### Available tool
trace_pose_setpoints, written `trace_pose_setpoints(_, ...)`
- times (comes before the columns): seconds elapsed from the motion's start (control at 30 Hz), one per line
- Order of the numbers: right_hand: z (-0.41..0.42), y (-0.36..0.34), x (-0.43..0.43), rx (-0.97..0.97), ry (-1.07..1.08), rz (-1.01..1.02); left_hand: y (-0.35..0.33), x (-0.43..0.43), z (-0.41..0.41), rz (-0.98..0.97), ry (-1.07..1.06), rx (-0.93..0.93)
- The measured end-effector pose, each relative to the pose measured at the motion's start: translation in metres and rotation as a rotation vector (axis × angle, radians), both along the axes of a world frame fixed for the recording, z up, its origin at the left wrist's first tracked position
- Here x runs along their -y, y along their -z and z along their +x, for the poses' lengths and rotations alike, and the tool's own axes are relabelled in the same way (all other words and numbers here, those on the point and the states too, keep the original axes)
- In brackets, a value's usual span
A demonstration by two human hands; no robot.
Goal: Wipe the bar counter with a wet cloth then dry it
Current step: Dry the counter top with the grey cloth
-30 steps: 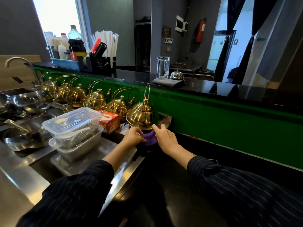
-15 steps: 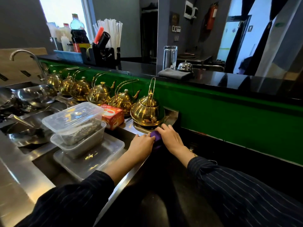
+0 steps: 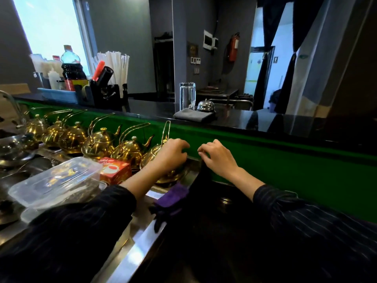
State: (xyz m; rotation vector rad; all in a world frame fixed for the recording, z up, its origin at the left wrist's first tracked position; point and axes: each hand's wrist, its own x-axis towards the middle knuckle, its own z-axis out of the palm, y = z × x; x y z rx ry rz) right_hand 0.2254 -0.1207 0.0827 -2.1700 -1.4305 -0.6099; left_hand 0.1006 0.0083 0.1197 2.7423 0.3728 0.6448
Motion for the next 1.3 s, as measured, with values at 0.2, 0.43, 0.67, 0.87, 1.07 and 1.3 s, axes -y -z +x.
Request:
trace_pose_setpoints(0.2,0.050,-0.059,-0.017,0.187,0.129,-0.031,-0.045,-0.028,0.078,0.118,-0.020,0.039)
trace_pose_setpoints(0.43,0.095,-0.083,-0.064,0.013,0.182,-0.297,-0.069,-0.065,0.142,0.267,-0.108,-0.266)
trace_pose_setpoints(0.67,0.110,-0.091,-0.089,-0.086,0.137,-0.510,-0.060,-0.100,0.159,0.187,-0.038,-0.440)
trace_pose_setpoints(0.87,0.106,-0.085,-0.057,-0.016,0.105,-0.384,-0.063,-0.088,0.134,0.253,-0.015,-0.348)
trace_pose_setpoints(1.07,0.089,-0.087,-0.004,0.057,0.135,-0.182,-0.056,-0.058,0.113,0.221,0.061,0.008)
trace_pose_setpoints(1.3,0.079,-0.126,0.090,-0.271,0.145,0.051,-0.088,0.016,0.107,-0.257,0.209,0.153)
